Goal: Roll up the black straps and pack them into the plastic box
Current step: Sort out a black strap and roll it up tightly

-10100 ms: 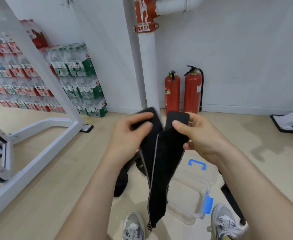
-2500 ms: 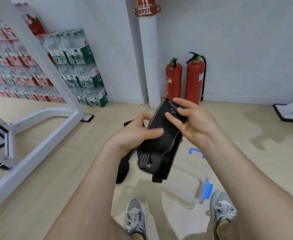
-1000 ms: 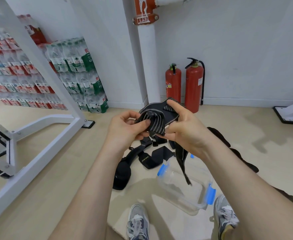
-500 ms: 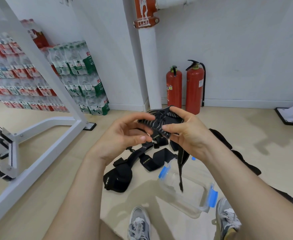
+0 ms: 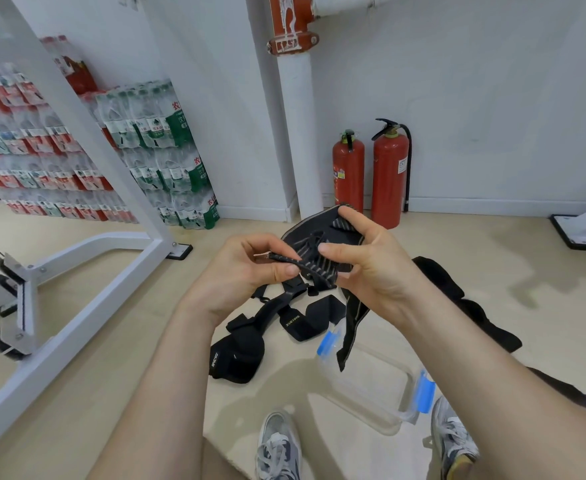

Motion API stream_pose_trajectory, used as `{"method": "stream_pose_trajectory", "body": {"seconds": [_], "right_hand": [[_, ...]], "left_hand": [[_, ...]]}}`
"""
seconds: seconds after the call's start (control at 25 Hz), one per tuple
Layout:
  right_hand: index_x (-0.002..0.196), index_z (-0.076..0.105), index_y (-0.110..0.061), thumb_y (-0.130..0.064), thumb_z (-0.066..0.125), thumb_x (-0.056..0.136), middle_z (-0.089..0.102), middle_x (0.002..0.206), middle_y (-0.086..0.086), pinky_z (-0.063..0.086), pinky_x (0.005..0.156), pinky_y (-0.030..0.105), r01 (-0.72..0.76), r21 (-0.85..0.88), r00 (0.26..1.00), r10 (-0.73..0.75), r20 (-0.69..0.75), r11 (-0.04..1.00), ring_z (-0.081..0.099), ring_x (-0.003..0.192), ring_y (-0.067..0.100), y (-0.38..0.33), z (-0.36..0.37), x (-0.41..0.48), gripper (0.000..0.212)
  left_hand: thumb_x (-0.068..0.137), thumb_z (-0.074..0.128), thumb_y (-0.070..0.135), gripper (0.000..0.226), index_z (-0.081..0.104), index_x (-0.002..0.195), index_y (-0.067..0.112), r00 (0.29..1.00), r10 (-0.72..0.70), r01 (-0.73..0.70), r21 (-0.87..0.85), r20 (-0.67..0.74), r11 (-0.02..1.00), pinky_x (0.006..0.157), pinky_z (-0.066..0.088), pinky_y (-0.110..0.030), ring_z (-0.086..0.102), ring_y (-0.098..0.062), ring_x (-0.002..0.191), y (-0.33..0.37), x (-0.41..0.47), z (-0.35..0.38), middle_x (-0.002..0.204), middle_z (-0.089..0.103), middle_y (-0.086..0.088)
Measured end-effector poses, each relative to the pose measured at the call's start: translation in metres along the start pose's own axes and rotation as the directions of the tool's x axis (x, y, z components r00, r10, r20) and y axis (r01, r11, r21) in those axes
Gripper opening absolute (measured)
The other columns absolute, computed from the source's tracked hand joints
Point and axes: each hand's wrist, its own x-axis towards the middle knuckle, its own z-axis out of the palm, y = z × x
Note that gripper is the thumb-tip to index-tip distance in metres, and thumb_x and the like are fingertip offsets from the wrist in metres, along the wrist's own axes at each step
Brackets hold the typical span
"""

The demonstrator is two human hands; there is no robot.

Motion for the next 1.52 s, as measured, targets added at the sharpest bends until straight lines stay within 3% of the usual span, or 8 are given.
{"method": "stream_pose_trajectory", "body": {"seconds": [0.28, 0.6, 0.68, 0.8, 0.92, 1.12, 1.28, 1.52], "right_hand": [[0.153, 0.031, -0.026, 0.011, 0.080, 0.069, 0.054, 0.140, 0.000, 0.056, 0.094, 0.041, 0.096, -0.356, 0.993, -0.115, -0.035, 0.930, 0.065, 0.113, 0.018, 0.011, 0.009, 0.001, 0.104], [0.149, 0.036, -0.011, 0.022, 0.069, 0.071, 0.062, 0.128, 0.014, 0.058, 0.089, 0.038, -0.024, -0.115, 0.999, 0.029, 0.035, 0.993, 0.068, 0.108, 0.030, 0.008, 0.007, 0.001, 0.091], [0.150, 0.036, -0.013, 0.015, 0.077, 0.069, 0.060, 0.130, 0.010, 0.057, 0.092, 0.040, 0.022, -0.204, 1.000, -0.023, -0.004, 0.979, 0.067, 0.110, 0.027, 0.010, 0.007, 0.000, 0.096], [0.153, 0.032, -0.022, -0.006, 0.088, 0.066, 0.048, 0.142, -0.002, 0.048, 0.104, 0.032, 0.171, -0.580, 0.966, -0.250, -0.059, 0.796, 0.054, 0.125, 0.014, 0.010, 0.012, -0.002, 0.104], [0.154, 0.029, -0.025, -0.011, 0.086, 0.072, 0.042, 0.143, -0.001, 0.041, 0.104, 0.021, 0.263, -0.698, 0.918, -0.396, -0.032, 0.666, 0.045, 0.128, 0.009, 0.007, 0.015, -0.004, 0.101], [0.151, 0.035, -0.026, -0.012, 0.089, 0.067, 0.050, 0.142, -0.006, 0.049, 0.105, 0.034, 0.232, -0.541, 0.938, -0.332, -0.094, 0.808, 0.055, 0.124, 0.011, 0.008, 0.008, 0.000, 0.101], [0.153, 0.032, -0.025, -0.006, 0.088, 0.063, 0.059, 0.134, 0.006, 0.060, 0.075, 0.033, 0.125, -0.347, 0.983, -0.162, -0.081, 0.930, 0.067, 0.110, 0.024, 0.005, 0.003, 0.001, 0.107], [0.151, 0.036, -0.021, 0.006, 0.084, 0.069, 0.057, 0.133, 0.005, 0.061, 0.074, 0.034, 0.066, -0.368, 0.998, -0.060, 0.030, 0.927, 0.073, 0.097, 0.024, -0.004, -0.002, -0.003, 0.098]], "left_hand": [[0.059, 0.086, 0.003, 0.024, 0.074, 0.065, 0.023, 0.986, -0.071, 0.056, 0.103, 0.153, 0.993, 0.070, 0.051, -0.027, 0.062, -0.013, 0.074, 0.001, -0.005, -0.013, 0.075, 0.068, 0.003], [0.062, 0.080, 0.003, 0.024, 0.074, 0.066, 0.025, 0.977, -0.033, 0.047, -0.061, 0.213, 0.997, 0.067, 0.052, -0.020, 0.064, -0.008, 0.068, -0.001, -0.006, -0.006, 0.071, 0.069, 0.004], [0.065, 0.079, -0.001, 0.023, 0.072, 0.065, 0.021, 0.988, -0.029, 0.038, -0.055, 0.153, 0.998, 0.063, 0.052, -0.019, 0.063, -0.007, 0.062, 0.000, -0.004, -0.003, 0.065, 0.068, 0.004], [0.077, 0.076, 0.001, 0.018, 0.059, 0.074, 0.007, 0.999, -0.025, 0.025, 0.015, 0.048, 1.000, 0.058, 0.050, -0.017, 0.063, -0.007, 0.058, 0.002, -0.004, 0.005, 0.064, 0.068, 0.002], [0.083, 0.072, 0.000, 0.020, 0.055, 0.076, 0.006, 0.998, -0.025, 0.028, 0.041, -0.054, 0.999, 0.055, 0.052, -0.019, 0.070, -0.012, 0.061, 0.003, -0.003, 0.014, 0.067, 0.071, -0.002], [0.079, 0.074, -0.007, 0.027, 0.053, 0.077, 0.010, 0.985, -0.024, 0.019, -0.033, -0.171, 0.999, 0.054, 0.057, -0.025, 0.070, -0.018, 0.057, 0.005, -0.001, 0.022, 0.070, 0.068, 0.000], [0.081, 0.070, -0.013, 0.036, 0.046, 0.078, 0.013, 0.985, 0.027, -0.027, 0.002, -0.168, 1.000, 0.053, 0.054, -0.026, 0.069, -0.022, 0.056, 0.005, -0.001, 0.026, 0.079, 0.066, -0.002], [0.086, 0.067, -0.009, 0.024, 0.057, 0.078, 0.012, 0.994, 0.009, -0.010, -0.005, -0.109, 1.000, 0.050, 0.053, -0.021, 0.069, -0.018, 0.053, 0.000, 0.000, 0.025, 0.063, 0.067, 0.005]]}}
